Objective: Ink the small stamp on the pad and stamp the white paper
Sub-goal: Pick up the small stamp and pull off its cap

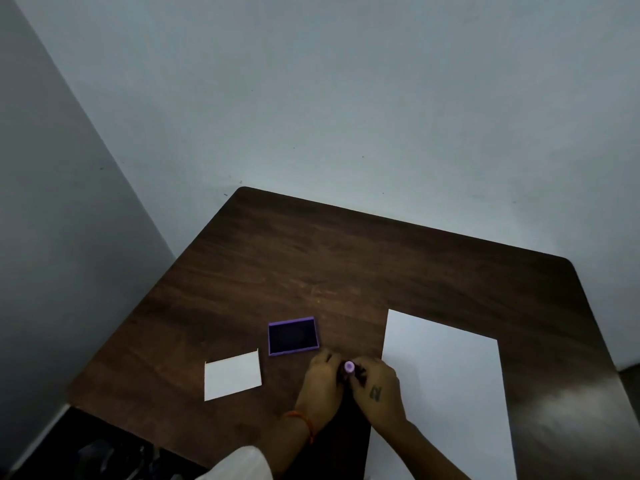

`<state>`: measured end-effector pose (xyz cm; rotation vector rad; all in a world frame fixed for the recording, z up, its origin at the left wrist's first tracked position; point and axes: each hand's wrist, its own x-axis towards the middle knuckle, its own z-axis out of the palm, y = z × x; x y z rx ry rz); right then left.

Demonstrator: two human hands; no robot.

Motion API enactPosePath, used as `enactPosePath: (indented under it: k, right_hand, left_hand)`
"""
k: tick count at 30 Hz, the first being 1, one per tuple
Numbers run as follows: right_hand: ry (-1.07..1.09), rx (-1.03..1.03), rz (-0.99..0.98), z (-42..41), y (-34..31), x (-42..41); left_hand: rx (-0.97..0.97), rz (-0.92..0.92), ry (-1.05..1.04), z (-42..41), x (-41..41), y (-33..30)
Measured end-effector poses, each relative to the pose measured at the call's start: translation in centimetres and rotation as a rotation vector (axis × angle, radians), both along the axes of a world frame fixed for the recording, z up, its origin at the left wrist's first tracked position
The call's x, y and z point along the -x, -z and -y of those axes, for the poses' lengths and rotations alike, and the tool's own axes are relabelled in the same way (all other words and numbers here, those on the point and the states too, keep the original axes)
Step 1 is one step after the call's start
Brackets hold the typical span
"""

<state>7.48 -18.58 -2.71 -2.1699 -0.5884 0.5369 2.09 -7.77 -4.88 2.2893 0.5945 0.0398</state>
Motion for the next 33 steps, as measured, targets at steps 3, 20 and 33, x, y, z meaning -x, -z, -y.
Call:
enactPosePath:
  k: [3, 20, 33]
  right_hand:
    - [0.015, -0.047, -0.031, 0.0, 0.1, -0.4]
    - [0.323, -0.195, -0.52, -1.0, 0.0, -1.0]
    - [0.211, -0.222, -0.514, -0.6, -0.5, -2.0]
  left_hand:
    - [0.047, 0.058, -0.024, -0.1, 0.2, -0.4]
    - [0.765, 0.156, -0.125, -2.3, 1.8, -1.0]
    - [0.888, 0.149, -0.166, -3.1, 1.9, -0.9]
